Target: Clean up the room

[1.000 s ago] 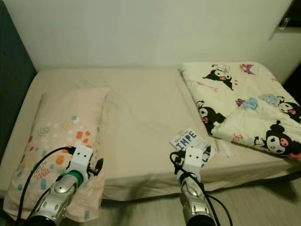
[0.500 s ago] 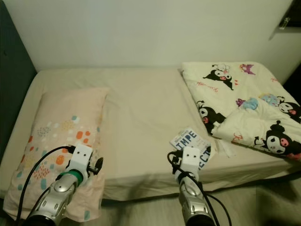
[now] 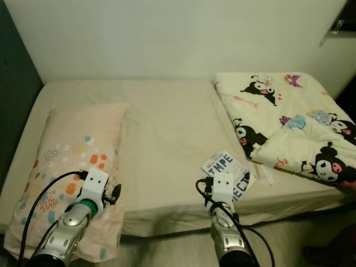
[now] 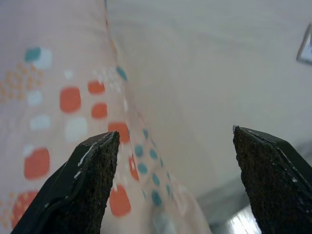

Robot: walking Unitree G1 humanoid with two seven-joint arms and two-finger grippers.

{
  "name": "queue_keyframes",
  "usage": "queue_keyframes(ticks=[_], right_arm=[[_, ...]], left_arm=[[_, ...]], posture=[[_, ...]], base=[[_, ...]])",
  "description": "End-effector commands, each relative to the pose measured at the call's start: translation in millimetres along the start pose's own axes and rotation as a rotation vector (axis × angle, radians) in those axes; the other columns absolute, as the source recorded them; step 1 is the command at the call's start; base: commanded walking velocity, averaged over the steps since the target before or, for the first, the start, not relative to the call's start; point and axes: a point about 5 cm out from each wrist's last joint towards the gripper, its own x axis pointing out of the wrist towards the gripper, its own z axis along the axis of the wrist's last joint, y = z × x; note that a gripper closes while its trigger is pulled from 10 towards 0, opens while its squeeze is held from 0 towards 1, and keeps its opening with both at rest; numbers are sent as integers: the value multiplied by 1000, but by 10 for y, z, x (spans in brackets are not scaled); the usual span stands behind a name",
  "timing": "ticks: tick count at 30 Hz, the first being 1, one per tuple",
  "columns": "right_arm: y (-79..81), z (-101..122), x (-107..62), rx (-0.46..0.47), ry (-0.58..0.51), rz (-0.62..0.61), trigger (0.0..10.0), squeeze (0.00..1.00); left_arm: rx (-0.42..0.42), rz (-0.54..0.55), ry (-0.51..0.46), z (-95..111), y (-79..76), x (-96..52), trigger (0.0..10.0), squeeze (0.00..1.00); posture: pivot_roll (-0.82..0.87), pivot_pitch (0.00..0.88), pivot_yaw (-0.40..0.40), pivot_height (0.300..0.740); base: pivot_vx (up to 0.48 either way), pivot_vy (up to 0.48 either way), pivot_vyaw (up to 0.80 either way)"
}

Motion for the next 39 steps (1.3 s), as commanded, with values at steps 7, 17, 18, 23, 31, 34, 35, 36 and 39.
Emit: queue_keyframes(ticks=[7,17,18,23,31,34,35,36,39], right_arm=[[-1,58,-40,-25,-60,63,10000,0],[44,94,-96,101,-96,109,10000,0],[44,99,-102,101,-102,108,10000,0],[67,128,-123,-2,-128,126,10000,0],[148,31,-129,-10,-41,188,10000,0],[159,20,-132,-11,-34,192,10000,0],[162,-2,-129,-10,-11,196,10000,0],[165,-23,-127,-12,12,200,10000,0],[167,-15,-134,21,16,211,10000,0]], left_arm=[[-20,12,-31,108,22,-8,10000,0],[-15,7,-26,79,4,-39,10000,0],[-15,6,-25,74,3,-45,10000,0],[-29,-2,-20,56,-8,-68,10000,0],[-44,-43,-9,42,-39,-95,10000,0],[-39,-41,-6,34,-37,-97,10000,0],[-54,-34,10,15,-31,-98,10000,0],[-80,-34,15,12,-28,-102,10000,0],[-163,-50,-10,58,-34,-115,10000,0]], posture=[[63,22,21,740],[58,14,23,740],[58,14,23,740],[58,7,23,740],[55,0,21,740],[57,0,20,740],[57,0,20,740],[57,0,20,740],[57,0,20,740]], base=[[0,0,0],[0,0,0],[0,0,0],[0,0,0],[0,0,0],[0,0,0],[0,0,0],[0,0,0],[0,0,0]])
